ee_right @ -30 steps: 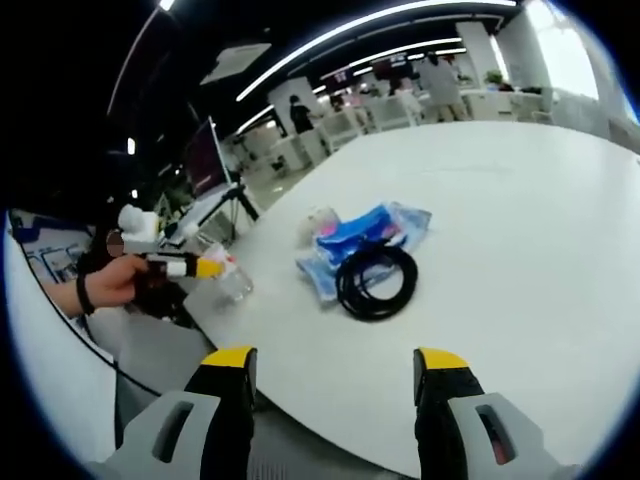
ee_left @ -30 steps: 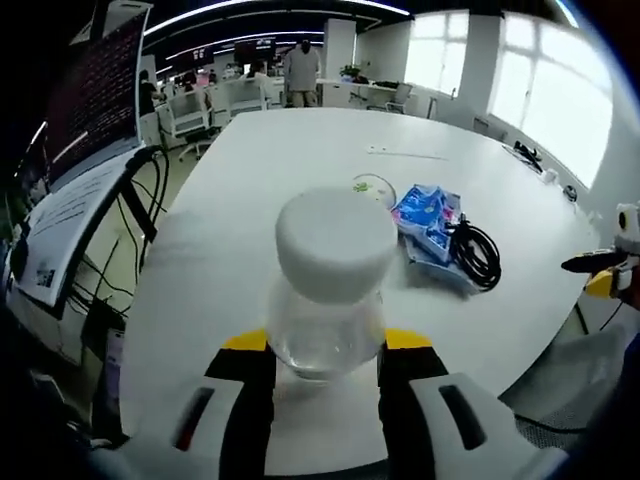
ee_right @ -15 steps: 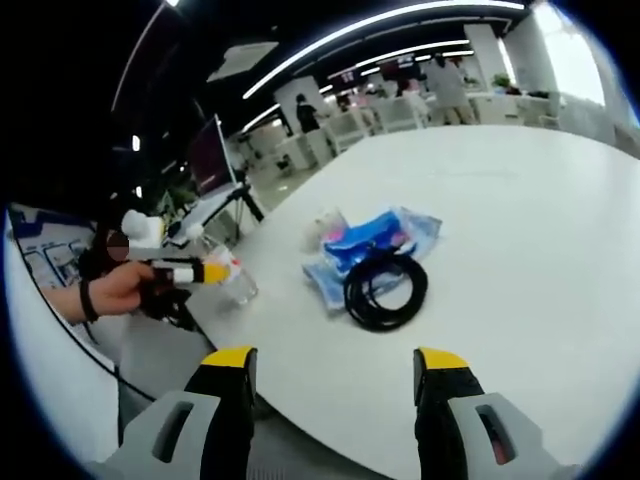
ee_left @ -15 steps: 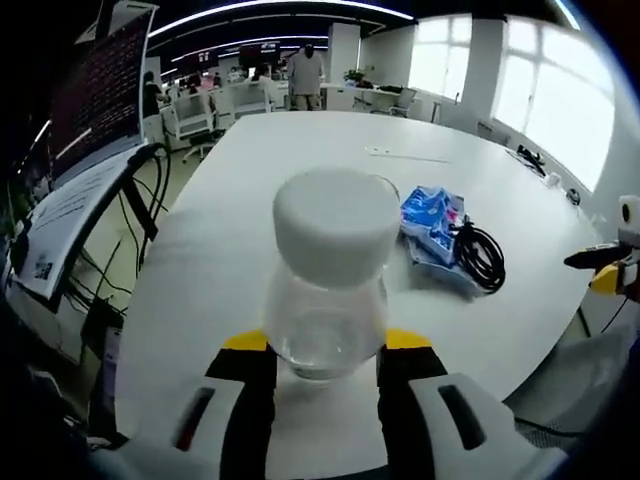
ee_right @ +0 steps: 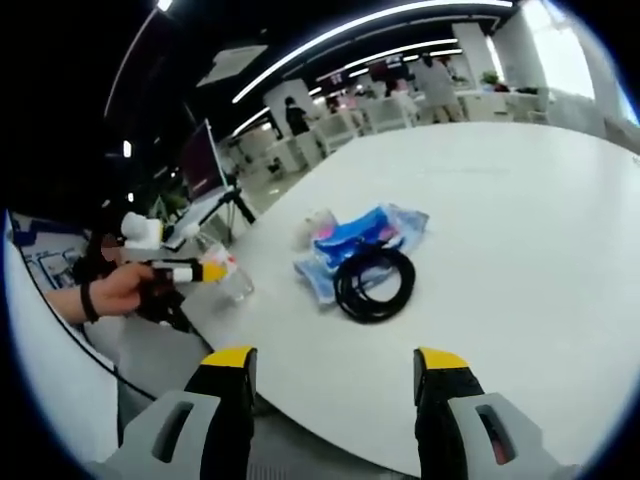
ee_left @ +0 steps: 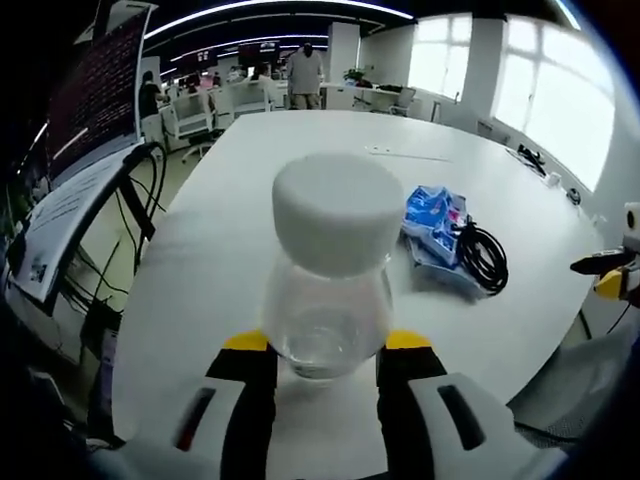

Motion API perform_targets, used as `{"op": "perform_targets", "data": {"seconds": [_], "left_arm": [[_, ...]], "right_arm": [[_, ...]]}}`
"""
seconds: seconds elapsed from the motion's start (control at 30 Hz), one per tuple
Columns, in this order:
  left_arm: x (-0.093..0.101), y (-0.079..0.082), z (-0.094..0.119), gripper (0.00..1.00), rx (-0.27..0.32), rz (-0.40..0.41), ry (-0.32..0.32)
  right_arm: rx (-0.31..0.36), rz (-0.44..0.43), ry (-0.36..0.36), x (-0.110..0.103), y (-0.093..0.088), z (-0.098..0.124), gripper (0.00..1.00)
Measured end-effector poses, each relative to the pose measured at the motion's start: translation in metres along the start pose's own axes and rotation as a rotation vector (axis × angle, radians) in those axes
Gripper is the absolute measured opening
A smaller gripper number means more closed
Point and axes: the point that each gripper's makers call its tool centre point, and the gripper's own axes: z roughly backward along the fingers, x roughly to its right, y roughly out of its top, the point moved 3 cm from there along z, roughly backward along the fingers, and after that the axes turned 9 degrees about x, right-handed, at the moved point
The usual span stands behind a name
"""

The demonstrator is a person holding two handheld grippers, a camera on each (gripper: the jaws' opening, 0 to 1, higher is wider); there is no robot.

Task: Arrange the tabletop items into an orderly group along one side of the table until the central work area is clear of visible clutter.

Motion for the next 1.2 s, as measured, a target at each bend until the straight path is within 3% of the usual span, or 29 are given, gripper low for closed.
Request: {"op": "perform_targets", "data": {"seconds": [0.7,1.2], "left_arm": [[0.002,0.009,-0.012,0.37,0.019,0.050,0.017],[-0.011,0.024,-0.039,0.38,0.037,0.066,0.013]], "right_arm": [[-0.001,0.010,-0.010,-0.003,0.005,0.002,0.65],[-0.009,0.013,-0.019,-0.001,0.008,0.003,0.65]]}}
